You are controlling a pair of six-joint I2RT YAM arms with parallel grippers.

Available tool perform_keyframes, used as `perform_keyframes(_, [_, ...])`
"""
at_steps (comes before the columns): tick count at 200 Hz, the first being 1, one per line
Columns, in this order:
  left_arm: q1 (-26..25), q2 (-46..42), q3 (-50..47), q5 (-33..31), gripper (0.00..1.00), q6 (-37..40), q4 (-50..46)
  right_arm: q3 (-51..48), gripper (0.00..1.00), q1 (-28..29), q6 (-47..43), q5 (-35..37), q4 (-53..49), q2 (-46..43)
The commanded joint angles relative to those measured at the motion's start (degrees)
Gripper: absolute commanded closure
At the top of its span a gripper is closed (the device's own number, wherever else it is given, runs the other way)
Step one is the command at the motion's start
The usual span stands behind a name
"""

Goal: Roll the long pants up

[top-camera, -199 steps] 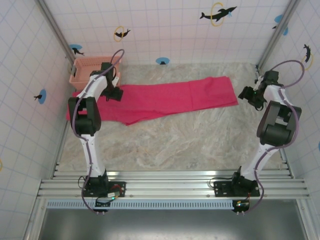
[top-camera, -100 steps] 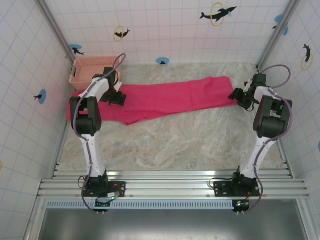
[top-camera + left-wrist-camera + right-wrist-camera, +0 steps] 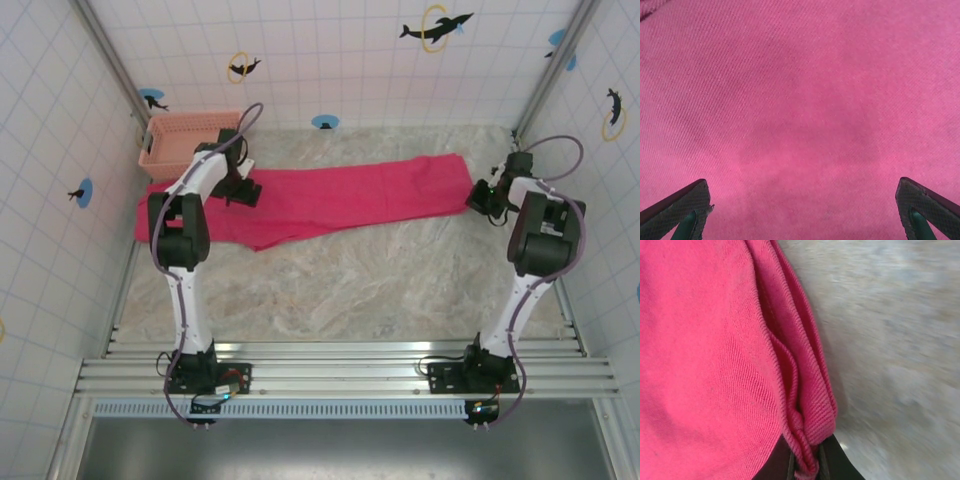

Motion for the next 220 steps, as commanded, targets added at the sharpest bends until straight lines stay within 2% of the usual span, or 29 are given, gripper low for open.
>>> perform_keyframes(1, [-1.28, 3.45, 1.11, 2.47, 0.03, -1.73, -2.94, -0.53, 1.00, -5.03, -0.45, 6.72, -1.23, -10.85])
perform_keyframes(31, [-2.98, 1.71, -2.23, 5.59, 0.02, -2.67, -1.54, 3.72, 1.00, -8.99, -7.53, 10.94, -10.65, -19.20])
perform_keyframes(60, [-5.66, 0.04, -4.72, 11.91, 0.02, -6.73, -0.44, 10.74, 1.00, -11.76, -14.48, 9.89, -20.18, -22.06])
perform_keyframes(75, [-7.79, -0.81, -7.89, 16.00, 0.03, -9.11, 1.85, 13.22, 1.00, -11.86, -16.74, 9.58, -22.38, -23.41])
perform_keyframes(98, [-12.45, -2.07, -12.68, 18.64, 0.02, -12.57, 5.40, 16.47, 1.00, -10.60, -18.81, 4.84, -23.38, -25.58])
perform_keyframes(136, [-20.33, -0.73, -14.13, 27.61, 0.02, -21.15, 11.58, 22.30, 1.00, -1.56, -22.54, 2.20, -28.90, -26.88])
perform_keyframes(155, [-21.88, 0.42, -11.60, 30.58, 0.02, -23.85, 12.61, 22.83, 1.00, 4.92, -22.29, 3.28, -29.32, -28.10])
perform_keyframes(169, [-21.68, -0.45, -11.04, 33.83, 0.02, -26.05, 14.57, 23.55, 1.00, 10.37, -20.97, 3.73, -29.32, -28.81])
perform_keyframes(175, [-21.57, -0.98, -10.14, 35.75, 0.03, -26.09, 14.80, 23.96, 1.00, 12.92, -20.32, 6.38, -29.25, -29.06])
perform_keyframes(193, [-20.28, -3.47, -6.00, 37.68, 0.03, -24.43, 10.97, 25.28, 1.00, 20.40, -18.25, 9.66, -28.86, -29.24])
perform_keyframes(220, [-12.78, -11.73, -6.05, 35.91, 0.02, -22.11, 5.91, 26.41, 1.00, 31.89, -16.19, 14.22, -27.38, -28.16])
